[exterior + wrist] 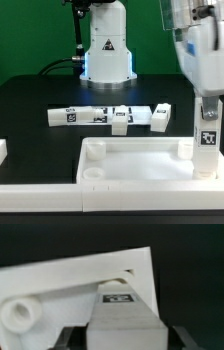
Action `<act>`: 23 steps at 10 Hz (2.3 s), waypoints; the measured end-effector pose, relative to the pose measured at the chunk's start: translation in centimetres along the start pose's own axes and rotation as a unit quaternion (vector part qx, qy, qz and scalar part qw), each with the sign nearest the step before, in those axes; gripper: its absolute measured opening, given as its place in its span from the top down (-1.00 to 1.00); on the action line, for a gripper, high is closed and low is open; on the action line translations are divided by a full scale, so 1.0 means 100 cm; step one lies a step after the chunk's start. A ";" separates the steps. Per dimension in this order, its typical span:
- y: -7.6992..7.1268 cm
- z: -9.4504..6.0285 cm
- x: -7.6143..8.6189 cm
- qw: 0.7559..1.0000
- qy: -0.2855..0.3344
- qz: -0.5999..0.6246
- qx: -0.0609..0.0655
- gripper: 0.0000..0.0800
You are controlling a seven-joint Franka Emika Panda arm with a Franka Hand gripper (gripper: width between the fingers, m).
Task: Assemble desk
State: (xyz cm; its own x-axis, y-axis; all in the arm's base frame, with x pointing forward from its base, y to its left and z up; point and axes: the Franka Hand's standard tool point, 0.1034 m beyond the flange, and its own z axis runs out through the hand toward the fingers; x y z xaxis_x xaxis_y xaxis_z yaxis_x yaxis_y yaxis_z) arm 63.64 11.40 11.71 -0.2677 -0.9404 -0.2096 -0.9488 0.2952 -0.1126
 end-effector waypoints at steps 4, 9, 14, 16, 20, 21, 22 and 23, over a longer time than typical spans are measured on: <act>0.005 0.000 -0.002 0.984 0.002 -0.176 -0.027 -0.32; 0.005 0.002 -0.007 0.912 -0.004 -0.408 -0.042 -0.62; -0.001 -0.004 -0.002 0.817 0.020 -0.573 -0.060 -0.32; -0.001 -0.004 -0.002 0.824 0.020 -0.563 -0.060 0.03; 0.001 -0.003 -0.004 0.929 0.023 -0.366 -0.056 0.28; 0.003 -0.001 -0.006 0.965 0.013 -0.261 -0.034 0.28; 0.005 0.000 -0.009 0.985 0.006 -0.172 -0.008 0.28; 0.007 0.000 -0.013 0.992 0.000 -0.128 0.003 0.28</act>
Offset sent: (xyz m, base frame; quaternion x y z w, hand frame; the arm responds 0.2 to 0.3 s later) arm 0.0034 0.0048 0.0040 -0.0718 0.0013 -0.2556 0.9641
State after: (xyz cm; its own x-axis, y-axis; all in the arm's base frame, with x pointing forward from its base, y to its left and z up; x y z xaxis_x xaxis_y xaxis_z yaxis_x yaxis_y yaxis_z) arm 63.31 12.80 11.86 -0.0186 -0.9847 -0.1734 -0.9845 0.0483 -0.1686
